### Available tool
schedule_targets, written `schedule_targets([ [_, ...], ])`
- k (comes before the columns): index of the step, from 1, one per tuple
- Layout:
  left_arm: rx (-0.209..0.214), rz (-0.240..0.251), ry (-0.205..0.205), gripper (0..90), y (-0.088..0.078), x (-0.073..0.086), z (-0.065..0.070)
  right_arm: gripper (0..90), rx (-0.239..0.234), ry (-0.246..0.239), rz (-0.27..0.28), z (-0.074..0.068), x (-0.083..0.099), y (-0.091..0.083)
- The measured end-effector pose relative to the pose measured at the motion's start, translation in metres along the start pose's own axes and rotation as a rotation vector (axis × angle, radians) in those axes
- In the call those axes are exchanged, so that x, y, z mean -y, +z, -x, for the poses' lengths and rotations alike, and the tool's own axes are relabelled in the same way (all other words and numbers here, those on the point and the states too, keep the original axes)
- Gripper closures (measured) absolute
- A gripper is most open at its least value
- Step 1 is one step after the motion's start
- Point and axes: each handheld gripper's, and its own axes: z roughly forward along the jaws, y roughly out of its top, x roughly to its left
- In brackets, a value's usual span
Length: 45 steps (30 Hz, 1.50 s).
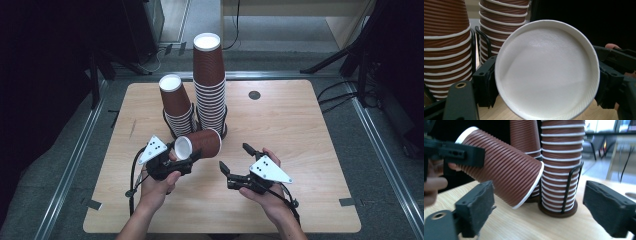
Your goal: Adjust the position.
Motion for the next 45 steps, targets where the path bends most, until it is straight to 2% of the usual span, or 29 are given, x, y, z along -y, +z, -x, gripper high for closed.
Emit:
schedule_targets([
  [2,-0.004,-0.003,0.0,21.8,0.001,0.001,0.0,13.8,0.03,0.062,-0.03,0.0,-0.002,-0.001],
  [4,-0.007,-0.005,-0.004,21.8,0.003,0.002,0.0,15.0,0.061,0.123,-0.039,0.001,-0.003,-0.001],
  [7,-0.008,-0.008,0.002,21.8,0.004,0.004,0.001,15.4,0.081,0.246,-0.048,-0.001,-0.006,-0.002],
  [9,-0.011,-0.008,0.007,21.8,0.004,0.005,0.003,11.9,0.1,0.329,-0.053,-0.003,-0.006,-0.002],
  [10,-0.011,-0.007,0.007,21.8,0.004,0.005,0.003,10.1,0.132,0.374,-0.06,-0.005,-0.004,-0.001],
  [11,-0.012,-0.006,0.009,21.8,0.004,0.005,0.003,7.9,0.139,0.401,-0.059,-0.005,-0.003,0.0],
  [13,-0.014,-0.001,0.01,21.8,0.004,0.005,0.003,4.5,0.148,0.497,-0.058,-0.008,-0.001,0.002],
  [14,-0.015,-0.001,0.01,21.8,0.004,0.005,0.003,2.8,0.145,0.563,-0.055,-0.009,0.001,0.002],
  [18,-0.018,0.007,0.002,21.8,0.004,0.006,0.002,0.0,0.106,0.761,-0.03,-0.01,0.004,0.005],
  [19,-0.019,0.009,0.001,21.8,0.004,0.006,0.002,0.0,0.102,0.834,-0.023,-0.009,0.004,0.006],
  [22,-0.018,0.014,0.005,21.8,0.004,0.006,0.002,0.0,0.083,0.974,-0.015,-0.007,0.006,0.008],
  [25,-0.017,0.022,0.01,21.8,0.005,0.007,0.003,0.0,0.076,1.136,-0.021,-0.006,0.009,0.011],
  [26,-0.017,0.022,0.011,21.8,0.005,0.008,0.003,0.0,0.076,1.175,-0.022,-0.007,0.009,0.011],
  [31,-0.013,0.02,0.018,21.8,0.006,0.009,0.006,0.0,0.052,1.341,-0.035,-0.013,0.008,0.017],
  [34,-0.014,0.02,0.024,21.8,0.007,0.009,0.008,0.0,0.028,1.415,-0.033,-0.016,0.008,0.022],
  [37,-0.012,0.02,0.031,21.8,0.007,0.01,0.009,0.0,0.005,1.47,-0.031,-0.019,0.008,0.027],
  [40,-0.011,0.017,0.032,21.8,0.009,0.012,0.011,0.0,0.011,1.509,-0.026,-0.022,0.008,0.03],
  [45,-0.01,0.015,0.045,21.8,0.01,0.013,0.014,0.0,0.025,1.542,-0.041,-0.023,0.01,0.035],
])
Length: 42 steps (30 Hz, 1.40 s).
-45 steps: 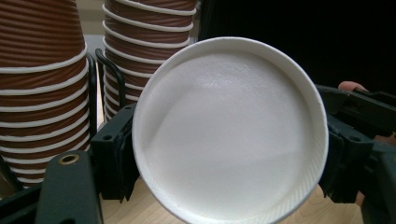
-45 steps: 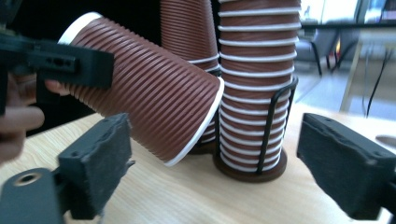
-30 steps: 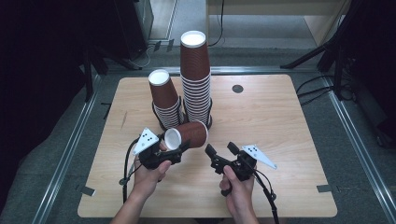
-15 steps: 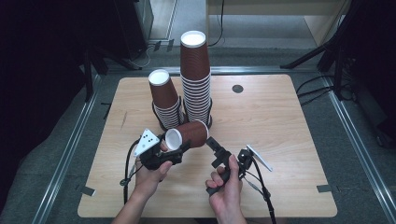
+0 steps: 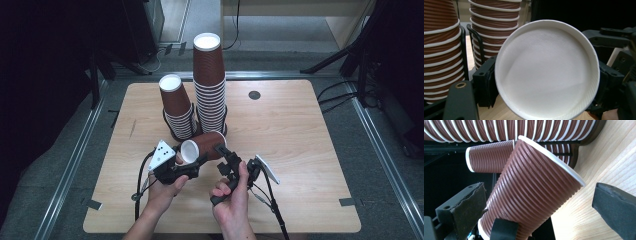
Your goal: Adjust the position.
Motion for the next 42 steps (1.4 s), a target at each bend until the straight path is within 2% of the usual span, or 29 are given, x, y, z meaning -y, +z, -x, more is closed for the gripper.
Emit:
schedule_targets([
  [9,0.001,-0.007,0.024,21.8,0.002,0.002,0.005,0.0,-0.026,0.079,-0.031,-0.001,0.006,0.008],
  [15,-0.005,0.005,0.019,21.9,0.001,0.001,0.003,0.0,-0.034,0.117,-0.036,-0.004,0.008,0.014],
  [23,-0.001,0.005,0.025,21.9,0.001,0.002,0.004,0.0,-0.037,0.156,-0.046,-0.001,0.009,0.024],
  [31,0.002,0.002,0.036,22.1,0.002,0.002,0.003,0.0,-0.042,0.187,-0.033,0.003,0.004,0.028],
  [34,0.007,0.0,0.046,22.2,0.002,0.002,0.004,0.0,-0.055,0.201,-0.025,0.003,0.001,0.03],
  [37,0.015,-0.002,0.055,22.2,0.002,0.003,0.006,0.0,-0.048,0.205,-0.022,0.006,-0.002,0.032],
  [42,0.005,-0.012,0.072,22.4,0.003,0.003,0.007,0.0,-0.052,0.223,-0.018,0.012,-0.006,0.036],
])
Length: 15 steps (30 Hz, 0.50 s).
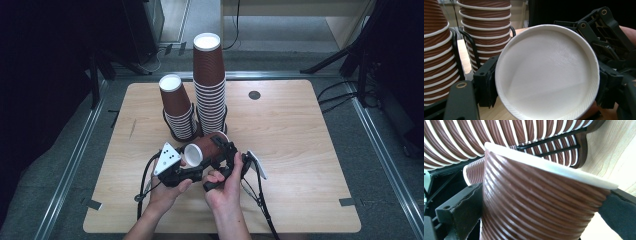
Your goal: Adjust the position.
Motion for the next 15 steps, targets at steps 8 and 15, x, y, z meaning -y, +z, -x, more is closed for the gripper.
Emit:
schedule_targets([
  [8,0.006,-0.004,0.01,22.7,-0.0015,-0.001,-0.0017,0.0,-0.03,0.019,0.013,0.0037,-0.0031,0.0031],
  [15,0.005,-0.013,0.009,22.6,-0.0007,-0.0005,-0.0031,4.8,-0.052,0.033,0.008,0.0045,-0.0032,0.0043],
])
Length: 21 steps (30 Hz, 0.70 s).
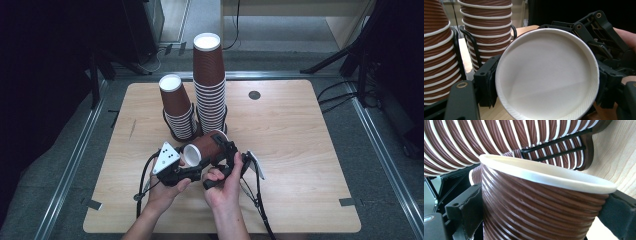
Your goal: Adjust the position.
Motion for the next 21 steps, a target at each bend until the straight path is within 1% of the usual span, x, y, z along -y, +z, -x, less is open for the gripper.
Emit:
schedule_targets([
  [3,-0.002,-0.008,-0.011,22.0,0.0006,0.0003,0.0003,6.1,-0.002,-0.009,0.005,0.0002,-0.0002,-0.0005],
  [6,-0.009,-0.018,-0.007,21.3,0.0001,0.0003,0.0011,7.0,-0.003,-0.013,0.003,0.0017,0.0,-0.0005],
  [8,-0.006,-0.025,-0.008,21.1,0.0001,0.0005,0.0006,7.4,-0.004,-0.014,-0.003,0.0025,-0.0004,-0.0005],
  [12,0.005,-0.031,-0.031,20.6,0.001,0.0006,-0.0015,8.4,-0.006,-0.026,0.0,0.0024,-0.0007,-0.0008],
  [13,0.011,-0.033,-0.034,20.3,0.001,0.0007,-0.0019,8.9,-0.01,-0.034,0.001,0.0024,-0.0009,-0.0009],
  [14,0.007,-0.033,-0.037,20.4,0.001,0.0008,-0.002,11.3,-0.017,-0.038,0.004,0.0022,-0.0013,-0.0013],
  [15,0.01,-0.035,-0.044,19.4,0.0011,0.0006,-0.0025,11.6,-0.019,-0.048,0.012,0.0016,-0.0022,-0.002],
  [17,0.028,-0.036,-0.059,15.8,0.0007,0.0004,-0.004,11.7,-0.018,-0.063,0.024,0.0005,-0.0039,-0.0032],
  [18,0.036,-0.038,-0.058,15.7,0.0006,0.0005,-0.0043,11.8,-0.022,-0.074,0.03,-0.0005,-0.0047,-0.0039],
  [19,0.035,-0.039,-0.055,15.0,0.0009,0.0008,-0.0039,11.9,-0.024,-0.084,0.033,-0.0012,-0.0056,-0.0045],
  [21,0.049,-0.041,-0.062,13.1,0.0011,0.0009,-0.0041,11.9,-0.026,-0.103,0.043,-0.0023,-0.0073,-0.0058],
])
